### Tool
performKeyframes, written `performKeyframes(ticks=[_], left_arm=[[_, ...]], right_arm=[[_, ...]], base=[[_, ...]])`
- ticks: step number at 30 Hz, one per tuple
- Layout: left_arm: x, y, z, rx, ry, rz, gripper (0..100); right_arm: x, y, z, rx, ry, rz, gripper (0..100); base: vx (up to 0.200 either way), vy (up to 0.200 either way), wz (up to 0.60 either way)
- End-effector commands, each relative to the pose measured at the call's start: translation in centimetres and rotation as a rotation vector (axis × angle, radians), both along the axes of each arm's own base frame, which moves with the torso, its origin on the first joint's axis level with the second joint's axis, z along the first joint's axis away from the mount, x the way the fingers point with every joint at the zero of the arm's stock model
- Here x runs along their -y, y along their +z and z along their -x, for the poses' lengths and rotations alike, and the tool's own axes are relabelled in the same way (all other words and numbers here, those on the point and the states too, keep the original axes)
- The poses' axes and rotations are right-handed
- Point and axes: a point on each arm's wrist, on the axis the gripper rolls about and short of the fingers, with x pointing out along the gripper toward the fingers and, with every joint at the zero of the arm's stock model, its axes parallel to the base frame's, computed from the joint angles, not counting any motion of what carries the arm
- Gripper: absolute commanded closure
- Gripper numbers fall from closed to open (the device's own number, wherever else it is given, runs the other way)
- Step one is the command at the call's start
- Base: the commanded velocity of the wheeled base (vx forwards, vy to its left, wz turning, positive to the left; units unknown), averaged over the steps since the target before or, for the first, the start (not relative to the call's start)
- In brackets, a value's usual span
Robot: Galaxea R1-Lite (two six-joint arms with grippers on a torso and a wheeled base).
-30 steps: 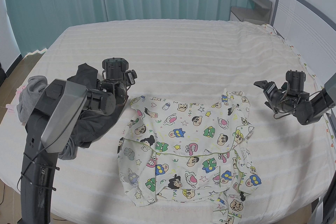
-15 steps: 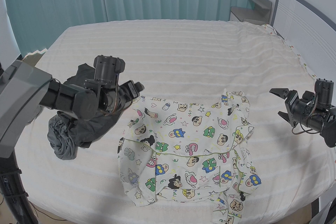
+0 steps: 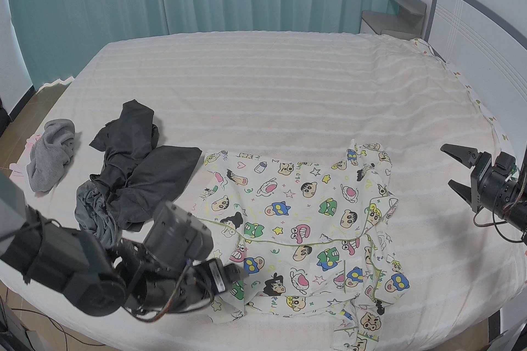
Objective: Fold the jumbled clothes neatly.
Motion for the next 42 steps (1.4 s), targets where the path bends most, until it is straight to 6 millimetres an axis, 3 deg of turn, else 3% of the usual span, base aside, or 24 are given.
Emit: performKeyframes(ticks=[1,16,29,35,42], left_arm=[[-0.2,-0.9,3.5,-0.065,-0.072,-0.014,0],[2.2,-6.6,1.1,-0.024,-0.019,-0.064,0],[2.8,-7.0,0.5,-0.005,-0.003,-0.041,0],[3.2,-8.7,0.0,0.018,0.018,-0.07,0],[3.4,-9.1,-0.2,0.032,0.025,-0.068,0]], right_arm=[[0.1,0.4,1.6,0.035,0.007,-0.004,0],[0.1,0.5,1.7,0.04,0.006,-0.004,0],[0.1,0.3,1.6,0.031,0.005,-0.004,0],[0.1,0.3,1.6,0.031,0.005,-0.004,0],[0.1,0.2,1.5,0.028,0.005,-0.004,0]], base=[[0.0,0.0,0.0],[0.0,0.0,0.0],[0.0,0.0,0.0],[0.0,0.0,0.0],[0.0,0.0,0.0]])
